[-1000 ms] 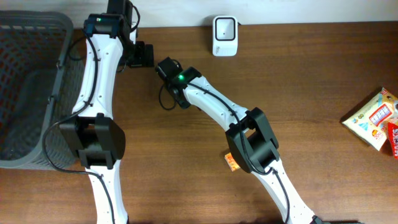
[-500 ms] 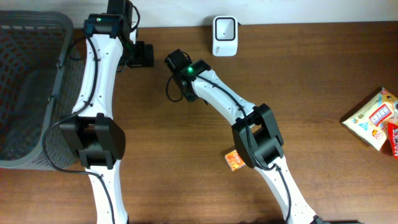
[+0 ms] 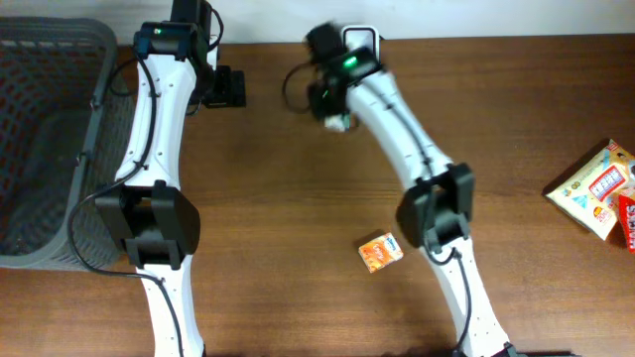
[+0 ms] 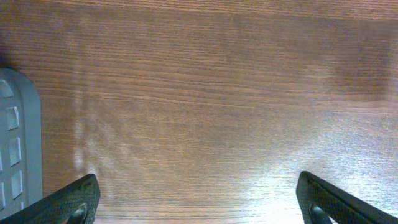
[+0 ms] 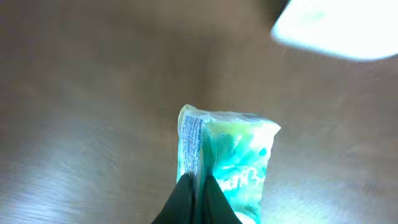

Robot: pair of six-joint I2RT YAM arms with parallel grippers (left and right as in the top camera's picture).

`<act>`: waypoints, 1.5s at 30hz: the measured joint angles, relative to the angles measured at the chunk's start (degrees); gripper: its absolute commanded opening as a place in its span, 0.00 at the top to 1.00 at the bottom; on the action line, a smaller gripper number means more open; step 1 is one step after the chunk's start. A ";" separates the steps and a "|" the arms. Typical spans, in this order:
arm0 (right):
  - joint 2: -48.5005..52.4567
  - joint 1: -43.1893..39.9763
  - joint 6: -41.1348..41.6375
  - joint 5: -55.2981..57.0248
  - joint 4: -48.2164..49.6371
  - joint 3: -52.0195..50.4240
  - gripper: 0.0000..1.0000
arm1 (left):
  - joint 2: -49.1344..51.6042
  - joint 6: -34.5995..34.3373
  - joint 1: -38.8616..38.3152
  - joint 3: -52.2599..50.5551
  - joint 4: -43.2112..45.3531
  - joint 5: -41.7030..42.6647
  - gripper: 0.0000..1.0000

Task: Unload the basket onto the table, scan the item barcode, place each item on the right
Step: 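Raise the green pack up in front of the scanner, right gripper, then carry the green pack to the right table edge and release it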

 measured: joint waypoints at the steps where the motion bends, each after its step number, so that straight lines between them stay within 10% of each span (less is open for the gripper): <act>1: 0.00 -1.68 0.09 -2.99 0.52 1.44 0.96 | 0.00 0.00 0.00 0.00 -0.04 0.00 0.01; 10: 0.02 -15.43 3.61 -28.87 18.97 2.64 0.96 | 0.00 0.00 0.00 0.00 0.00 0.02 0.01; 22: 0.02 -16.37 10.12 -32.96 31.26 -0.85 0.96 | 0.00 0.00 0.00 0.00 -0.15 0.00 0.01; 37: -5.22 -17.70 10.80 -11.61 4.81 -1.33 0.96 | 0.00 0.00 -0.02 0.00 -0.17 0.00 0.01; 45: -17.29 -32.02 17.05 5.40 -14.16 -0.09 0.96 | 0.00 0.00 0.00 0.00 -0.17 0.02 0.01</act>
